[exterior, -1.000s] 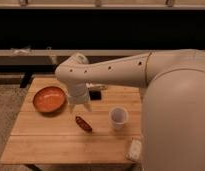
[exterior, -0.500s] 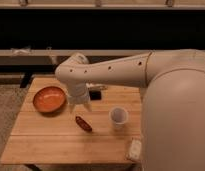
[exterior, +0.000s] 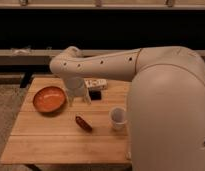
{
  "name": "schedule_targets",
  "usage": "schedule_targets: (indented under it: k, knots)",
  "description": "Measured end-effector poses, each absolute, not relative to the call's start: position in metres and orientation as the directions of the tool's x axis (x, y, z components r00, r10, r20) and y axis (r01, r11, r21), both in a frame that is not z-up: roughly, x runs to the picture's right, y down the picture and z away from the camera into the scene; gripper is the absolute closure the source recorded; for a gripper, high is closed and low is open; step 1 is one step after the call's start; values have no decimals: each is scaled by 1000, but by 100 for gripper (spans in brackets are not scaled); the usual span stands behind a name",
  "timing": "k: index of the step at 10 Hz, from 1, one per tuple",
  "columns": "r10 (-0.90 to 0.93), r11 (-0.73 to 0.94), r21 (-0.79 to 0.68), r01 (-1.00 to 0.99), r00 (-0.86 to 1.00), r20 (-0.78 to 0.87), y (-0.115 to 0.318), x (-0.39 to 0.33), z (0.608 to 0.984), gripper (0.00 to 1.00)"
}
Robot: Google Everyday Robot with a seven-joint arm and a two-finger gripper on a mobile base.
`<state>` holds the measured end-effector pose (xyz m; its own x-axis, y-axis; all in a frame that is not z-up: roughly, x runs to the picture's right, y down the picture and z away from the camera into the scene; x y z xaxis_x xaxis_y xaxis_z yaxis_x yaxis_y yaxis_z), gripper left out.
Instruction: Place the ceramic cup in the ceramic bowl
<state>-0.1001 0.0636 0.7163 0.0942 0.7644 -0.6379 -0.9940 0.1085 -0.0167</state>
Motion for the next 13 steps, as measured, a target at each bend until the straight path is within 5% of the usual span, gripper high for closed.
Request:
schedule_targets:
  k: [8, 13]
  knots:
    - [785, -72, 180, -981, -167, -597, 68, 47, 719, 35]
    - [742, -135, 229, -964, -252, -621, 98, 67, 748, 35]
